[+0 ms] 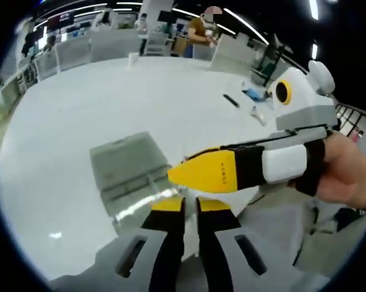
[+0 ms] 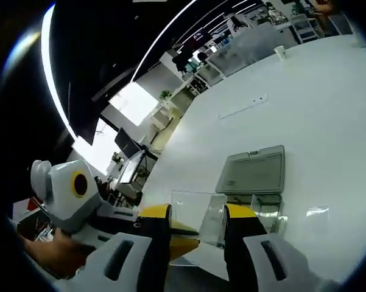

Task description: Insert the divider into the dual guide fixture by aligning both edges with the guide slots and pushing it downward to the bottom, including one-sided entry, uneven engagement, binding, and posture correction.

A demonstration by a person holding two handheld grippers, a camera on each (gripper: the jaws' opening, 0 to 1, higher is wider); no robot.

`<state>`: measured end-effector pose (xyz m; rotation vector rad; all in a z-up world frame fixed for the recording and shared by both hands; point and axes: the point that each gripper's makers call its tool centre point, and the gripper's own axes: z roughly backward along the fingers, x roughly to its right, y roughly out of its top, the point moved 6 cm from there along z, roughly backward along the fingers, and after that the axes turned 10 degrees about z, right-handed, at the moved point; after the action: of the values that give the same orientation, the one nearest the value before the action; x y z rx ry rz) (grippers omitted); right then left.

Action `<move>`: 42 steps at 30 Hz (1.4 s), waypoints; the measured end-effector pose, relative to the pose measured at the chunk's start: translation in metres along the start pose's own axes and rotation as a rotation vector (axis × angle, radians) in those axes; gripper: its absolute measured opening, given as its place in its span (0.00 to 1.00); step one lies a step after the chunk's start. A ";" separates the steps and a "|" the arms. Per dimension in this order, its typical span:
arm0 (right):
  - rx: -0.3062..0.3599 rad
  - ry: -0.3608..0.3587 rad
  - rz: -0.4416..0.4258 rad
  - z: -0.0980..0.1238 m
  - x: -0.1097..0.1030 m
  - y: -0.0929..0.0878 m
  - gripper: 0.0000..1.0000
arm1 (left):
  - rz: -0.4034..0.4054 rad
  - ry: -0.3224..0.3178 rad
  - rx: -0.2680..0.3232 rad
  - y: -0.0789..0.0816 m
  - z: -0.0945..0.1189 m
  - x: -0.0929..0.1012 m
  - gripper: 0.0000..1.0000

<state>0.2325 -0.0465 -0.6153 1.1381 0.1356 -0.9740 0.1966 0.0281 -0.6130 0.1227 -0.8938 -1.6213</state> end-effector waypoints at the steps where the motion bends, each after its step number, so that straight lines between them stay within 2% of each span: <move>1: -0.002 -0.004 0.002 0.000 -0.001 0.000 0.30 | 0.003 0.000 0.000 0.000 0.000 0.000 0.04; 18: -0.032 -0.006 0.021 0.001 -0.002 -0.003 0.30 | 0.036 -0.025 -0.020 -0.004 -0.002 -0.002 0.02; 29: -0.042 0.037 0.044 -0.002 -0.004 -0.004 0.32 | 0.065 -0.038 -0.056 -0.002 0.003 -0.006 0.01; 35: 0.018 0.059 0.030 0.004 -0.004 0.006 0.36 | 0.093 -0.041 -0.072 0.000 0.007 -0.012 0.01; 42: 0.045 0.073 0.051 0.012 0.001 0.006 0.37 | 0.148 -0.038 -0.112 0.004 0.013 -0.026 0.01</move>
<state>0.2330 -0.0568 -0.6059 1.2137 0.1434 -0.8939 0.2002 0.0571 -0.6119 -0.0510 -0.8194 -1.5355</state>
